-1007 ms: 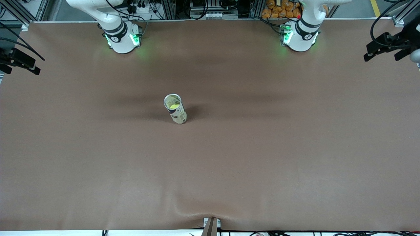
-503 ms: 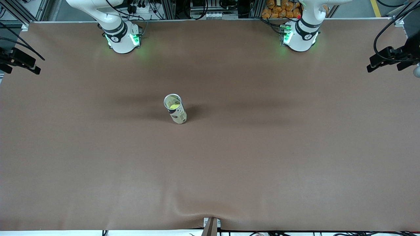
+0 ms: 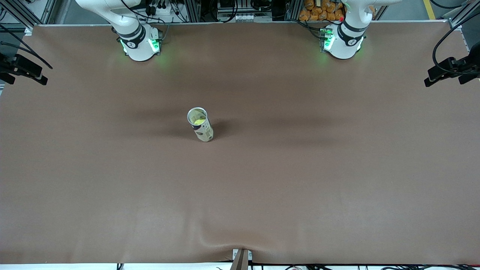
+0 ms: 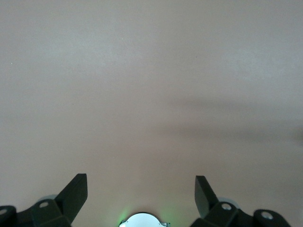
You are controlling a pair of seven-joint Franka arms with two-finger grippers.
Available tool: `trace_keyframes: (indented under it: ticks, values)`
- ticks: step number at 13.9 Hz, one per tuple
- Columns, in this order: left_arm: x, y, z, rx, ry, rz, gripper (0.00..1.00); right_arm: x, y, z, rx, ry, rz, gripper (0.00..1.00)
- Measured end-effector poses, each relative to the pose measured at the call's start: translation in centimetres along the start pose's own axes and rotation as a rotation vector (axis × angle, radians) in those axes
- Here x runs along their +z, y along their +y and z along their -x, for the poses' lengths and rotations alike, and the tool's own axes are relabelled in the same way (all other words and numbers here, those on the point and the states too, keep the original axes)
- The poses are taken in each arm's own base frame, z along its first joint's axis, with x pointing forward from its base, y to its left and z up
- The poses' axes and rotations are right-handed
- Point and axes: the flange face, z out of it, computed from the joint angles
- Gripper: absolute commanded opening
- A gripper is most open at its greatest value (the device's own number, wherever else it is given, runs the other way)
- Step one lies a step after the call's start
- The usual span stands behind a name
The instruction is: Insert tennis ball vertically with right arm
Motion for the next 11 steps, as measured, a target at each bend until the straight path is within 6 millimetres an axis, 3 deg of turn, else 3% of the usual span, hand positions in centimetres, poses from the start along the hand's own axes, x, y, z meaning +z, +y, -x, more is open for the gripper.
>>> trace_keyframes:
  ticks: [11]
  values:
    - [-0.05, -0.16, -0.28, 0.042, 0.010, 0.000, 1.00, -0.14, -0.03, -0.05, -0.001, 0.007, 0.000, 1.00]
